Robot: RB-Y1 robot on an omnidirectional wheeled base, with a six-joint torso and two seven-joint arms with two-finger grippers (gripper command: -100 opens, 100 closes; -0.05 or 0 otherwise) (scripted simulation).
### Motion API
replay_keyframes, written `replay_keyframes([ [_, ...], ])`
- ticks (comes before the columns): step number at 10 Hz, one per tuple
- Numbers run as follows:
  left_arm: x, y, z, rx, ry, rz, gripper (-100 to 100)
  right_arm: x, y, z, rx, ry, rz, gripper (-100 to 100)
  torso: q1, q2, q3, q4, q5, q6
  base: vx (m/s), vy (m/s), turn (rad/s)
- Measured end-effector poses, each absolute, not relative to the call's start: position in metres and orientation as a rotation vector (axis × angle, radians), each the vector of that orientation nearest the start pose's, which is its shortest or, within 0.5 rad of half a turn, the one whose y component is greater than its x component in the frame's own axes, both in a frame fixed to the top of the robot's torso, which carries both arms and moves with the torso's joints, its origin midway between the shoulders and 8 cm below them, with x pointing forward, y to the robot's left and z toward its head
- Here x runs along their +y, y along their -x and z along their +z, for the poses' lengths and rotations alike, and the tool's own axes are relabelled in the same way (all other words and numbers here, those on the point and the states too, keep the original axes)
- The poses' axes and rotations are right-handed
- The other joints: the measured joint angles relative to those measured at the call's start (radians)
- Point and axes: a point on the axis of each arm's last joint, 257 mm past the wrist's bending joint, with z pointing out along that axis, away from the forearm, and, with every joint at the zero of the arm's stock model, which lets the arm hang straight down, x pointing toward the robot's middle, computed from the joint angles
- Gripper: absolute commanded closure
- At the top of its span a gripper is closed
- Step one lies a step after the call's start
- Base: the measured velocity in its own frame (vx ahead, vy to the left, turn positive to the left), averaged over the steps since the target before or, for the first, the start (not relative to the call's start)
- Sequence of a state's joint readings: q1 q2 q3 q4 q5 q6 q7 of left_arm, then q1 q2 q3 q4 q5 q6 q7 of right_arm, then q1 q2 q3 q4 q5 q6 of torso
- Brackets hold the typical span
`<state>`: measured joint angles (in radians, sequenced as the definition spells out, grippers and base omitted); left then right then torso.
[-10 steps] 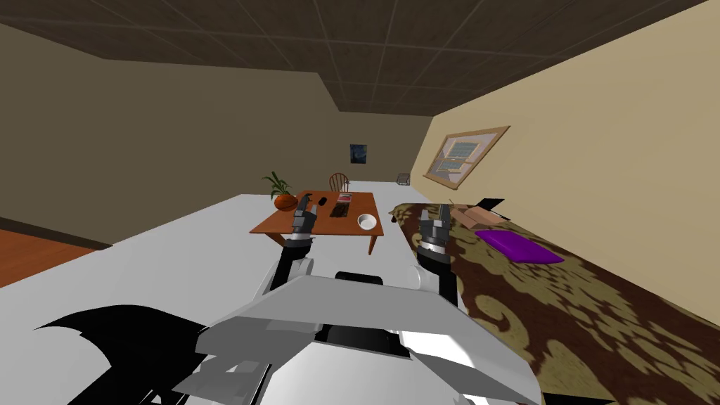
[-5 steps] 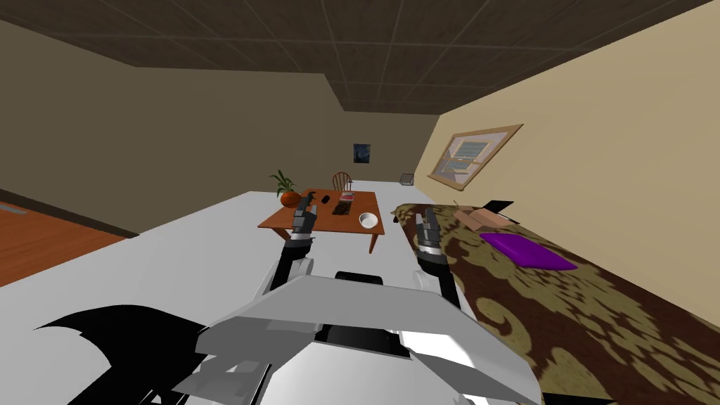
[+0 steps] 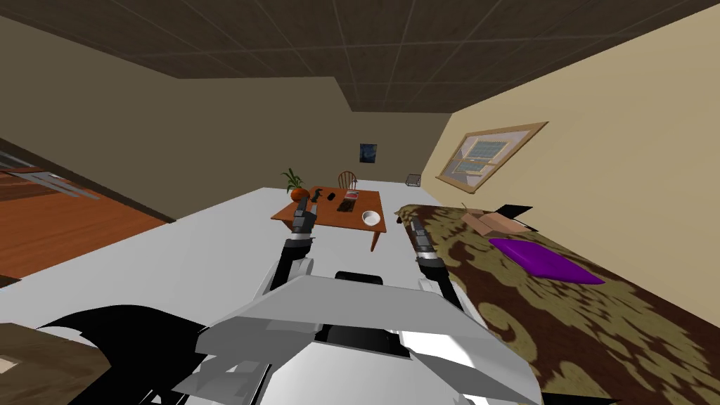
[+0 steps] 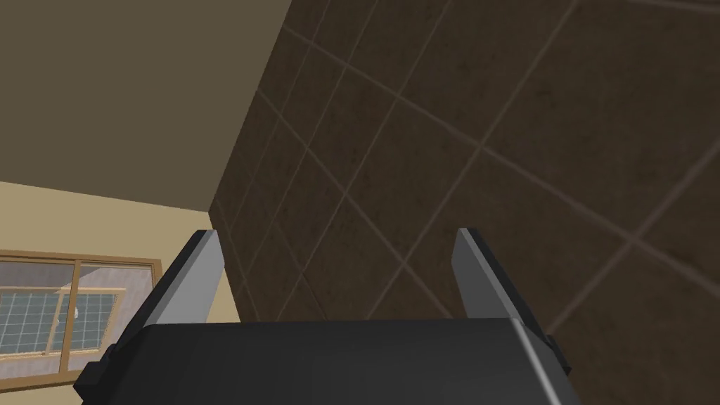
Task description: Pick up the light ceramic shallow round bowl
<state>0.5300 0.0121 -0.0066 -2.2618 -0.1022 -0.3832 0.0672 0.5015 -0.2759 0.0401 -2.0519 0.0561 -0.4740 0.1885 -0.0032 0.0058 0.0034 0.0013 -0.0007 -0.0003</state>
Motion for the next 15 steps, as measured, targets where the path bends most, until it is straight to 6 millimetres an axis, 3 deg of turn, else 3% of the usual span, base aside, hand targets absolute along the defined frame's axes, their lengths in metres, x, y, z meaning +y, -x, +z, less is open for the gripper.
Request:
replay_keyframes([
  [5, 0.275, -0.364, -0.019, 0.772, 0.749, -1.25, 0, -0.264, -0.378, -0.183, 1.372, -0.37, 0.856, -100, 0.0, 0.0, 0.0, 0.0, 0.0, 0.001, -0.095, -0.02, 0.17],
  [7, 0.275, -0.364, -0.019, 0.772, 0.749, -1.25, 0, -0.27, -0.368, -0.227, 1.507, -0.297, 0.757, -100, 0.001, 0.001, 0.001, 0.0, 0.0, 0.0, -0.104, -0.015, 0.218],
  [10, 0.275, -0.364, -0.019, 0.772, 0.749, -1.25, 0, -0.288, -0.356, -0.27, 1.639, -0.208, 0.65, -100, 0.002, -0.002, -0.001, 0.0, 0.0, 0.001, -0.065, 0.011, 0.165],
  [12, 0.275, -0.364, -0.019, 0.772, 0.749, -1.25, 0, -0.304, -0.336, -0.313, 1.758, -0.122, 0.551, -100, 0.002, -0.001, -0.001, 0.0, 0.001, 0.0, -0.084, 0.017, 0.265],
  [15, 0.275, -0.364, -0.019, 0.772, 0.749, -1.25, 0, -0.33, -0.313, -0.354, 1.89, -0.029, 0.437, -100, 0.002, -0.003, -0.002, -0.001, 0.001, 0.001, -0.042, 0.031, 0.212],
])
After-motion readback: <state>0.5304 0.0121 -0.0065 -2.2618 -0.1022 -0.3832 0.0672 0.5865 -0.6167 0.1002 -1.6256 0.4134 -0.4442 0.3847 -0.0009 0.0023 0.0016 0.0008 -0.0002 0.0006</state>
